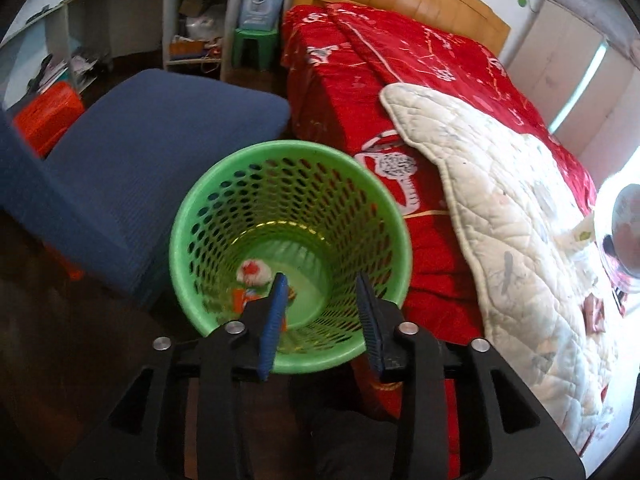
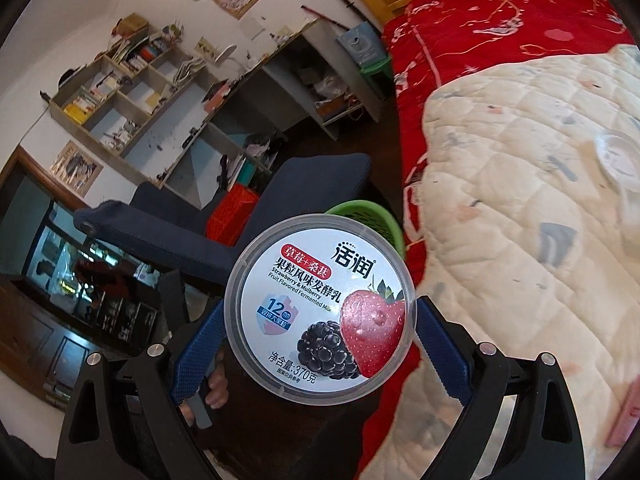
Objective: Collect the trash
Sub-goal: 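Drop the orange wrapper and yogurt tub into the green wastebasket, then return both tools to the bed and grasp a clear plastic lid with the right tool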
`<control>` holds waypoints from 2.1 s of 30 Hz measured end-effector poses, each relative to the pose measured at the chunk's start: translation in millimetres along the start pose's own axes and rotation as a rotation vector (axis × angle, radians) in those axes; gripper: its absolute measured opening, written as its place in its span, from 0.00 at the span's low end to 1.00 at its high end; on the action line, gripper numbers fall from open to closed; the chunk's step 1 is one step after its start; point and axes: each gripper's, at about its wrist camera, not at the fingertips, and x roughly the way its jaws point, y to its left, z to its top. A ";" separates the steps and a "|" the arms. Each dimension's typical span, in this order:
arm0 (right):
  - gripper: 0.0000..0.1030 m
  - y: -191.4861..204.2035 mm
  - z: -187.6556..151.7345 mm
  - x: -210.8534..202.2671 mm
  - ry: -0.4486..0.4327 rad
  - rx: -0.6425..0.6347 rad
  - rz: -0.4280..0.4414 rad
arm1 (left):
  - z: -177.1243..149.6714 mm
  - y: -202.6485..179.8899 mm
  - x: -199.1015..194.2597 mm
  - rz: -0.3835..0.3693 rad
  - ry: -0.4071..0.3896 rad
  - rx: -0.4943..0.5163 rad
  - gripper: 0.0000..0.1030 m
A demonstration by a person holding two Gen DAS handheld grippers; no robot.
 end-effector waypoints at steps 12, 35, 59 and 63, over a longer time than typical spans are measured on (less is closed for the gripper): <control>0.87 35.3 12.1 110.6 0.092 -0.082 -0.068 | -30.1 33.2 -36.0 0.052 -0.049 -0.075 0.56; 0.91 43.2 12.0 143.6 0.091 -0.048 -0.103 | -44.8 28.8 -47.9 0.050 -0.063 -0.087 0.67; 0.79 -107.2 -51.4 -105.1 -0.119 -0.024 -0.669 | -34.8 -113.9 -39.8 -0.115 -0.035 0.138 0.67; 0.77 -144.6 -50.2 -121.4 -0.107 0.004 -0.731 | -36.2 -134.3 -34.5 -0.139 -0.017 0.158 0.67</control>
